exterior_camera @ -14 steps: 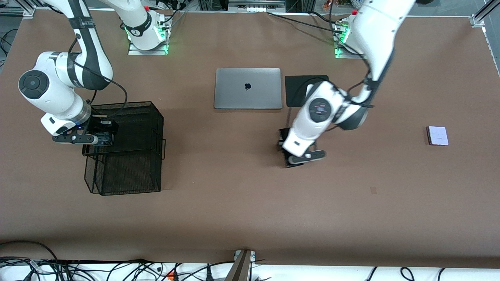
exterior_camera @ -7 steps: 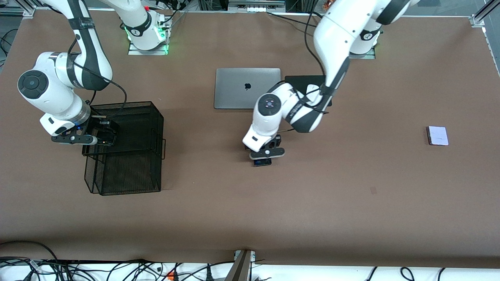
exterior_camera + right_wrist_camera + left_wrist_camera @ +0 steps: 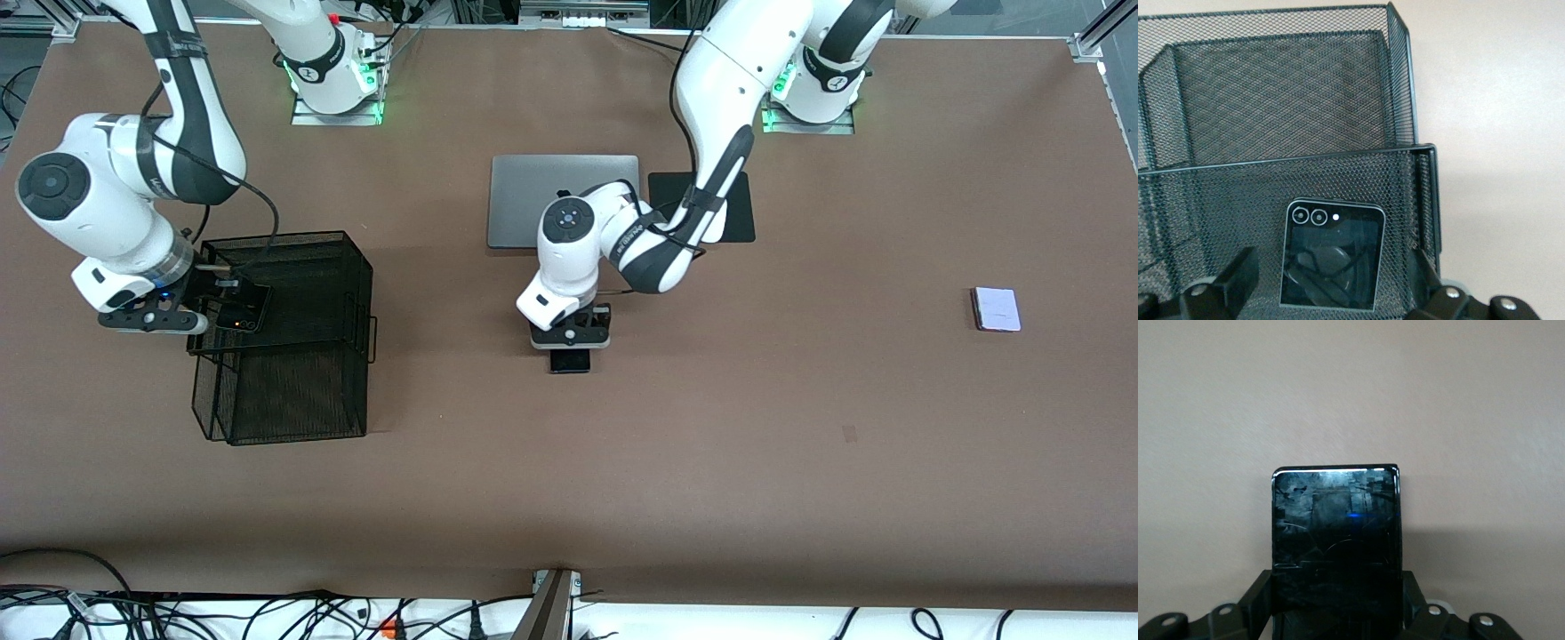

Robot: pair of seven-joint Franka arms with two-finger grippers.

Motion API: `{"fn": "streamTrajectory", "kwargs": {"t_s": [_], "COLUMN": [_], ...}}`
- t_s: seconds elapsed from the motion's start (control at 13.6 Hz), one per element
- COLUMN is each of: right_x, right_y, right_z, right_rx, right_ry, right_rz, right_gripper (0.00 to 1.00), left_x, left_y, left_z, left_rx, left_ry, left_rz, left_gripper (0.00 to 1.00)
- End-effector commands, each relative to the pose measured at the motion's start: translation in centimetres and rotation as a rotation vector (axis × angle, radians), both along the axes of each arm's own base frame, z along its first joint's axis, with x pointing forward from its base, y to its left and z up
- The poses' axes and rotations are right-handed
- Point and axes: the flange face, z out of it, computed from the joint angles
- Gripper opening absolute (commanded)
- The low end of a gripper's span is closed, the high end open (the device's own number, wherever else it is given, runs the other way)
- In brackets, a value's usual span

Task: Place phones with both arms
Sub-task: 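Place the black phone mid-table with the left gripper while the right gripper withdraws, then grasp the phone with the right gripper while the left gripper reaches the Huawei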

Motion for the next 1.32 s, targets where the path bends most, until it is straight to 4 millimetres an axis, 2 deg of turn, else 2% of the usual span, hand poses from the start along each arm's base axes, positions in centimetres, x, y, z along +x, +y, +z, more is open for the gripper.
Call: {"fn": "streamTrajectory", "kwargs": {"t_s": [0.0, 0.07, 0.15, 0.37, 0.51, 0.73, 0.81, 0.95, 1.1, 1.25], "right_x": [1.0, 1.1, 1.2, 1.4, 1.4, 1.9, 2.3, 3.4, 3.9, 3.4], "right_y": [0.3, 0.4, 0.5, 0.6, 0.6, 2.4, 4.1, 9.5, 16.5, 24.2], "right_z": [3.1, 3.7, 4.5, 6.1, 6.1, 7.3, 8.4, 10.0, 9.4, 6.9], "right_rx": [0.020, 0.025, 0.026, 0.026, 0.026, 0.062, 0.092, 0.100, 0.117, 0.186], "right_ry": [0.017, 0.025, 0.032, 0.066, 0.066, 0.046, 0.047, 0.070, 0.090, 0.127], "right_rz": [0.009, 0.007, 0.006, 0.003, 0.000, -0.007, -0.018, -0.048, -0.102, -0.133], "right_gripper": [0.99, 0.99, 0.99, 0.99, 0.99, 0.99, 0.99, 0.99, 0.99, 0.99], "left_x": [0.2, 0.2, 0.2, 1.2, 3.0, 5.8, 6.1, 6.6, 6.2, 6.2], "left_y": [-0.7, -0.7, -0.7, -0.2, 0.5, 4.6, 6.0, 9.8, 14.9, 20.3], "left_z": [0.1, 0.1, 0.1, 1.4, 4.5, 7.8, 7.6, 7.7, 8.6, 9.0], "left_rx": [0.025, 0.024, 0.024, 0.009, -0.014, 0.011, 0.033, 0.064, 0.109, 0.134], "left_ry": [-0.024, -0.023, -0.023, -0.032, -0.057, -0.033, -0.013, 0.024, 0.069, 0.111], "left_rz": [-0.009, -0.008, -0.008, 0.012, 0.038, 0.101, 0.103, 0.083, 0.033, 0.000], "left_gripper": [0.37, 0.61, 0.98, 1.00, 1.00, 1.00, 1.00, 1.00, 1.00, 1.00]}}
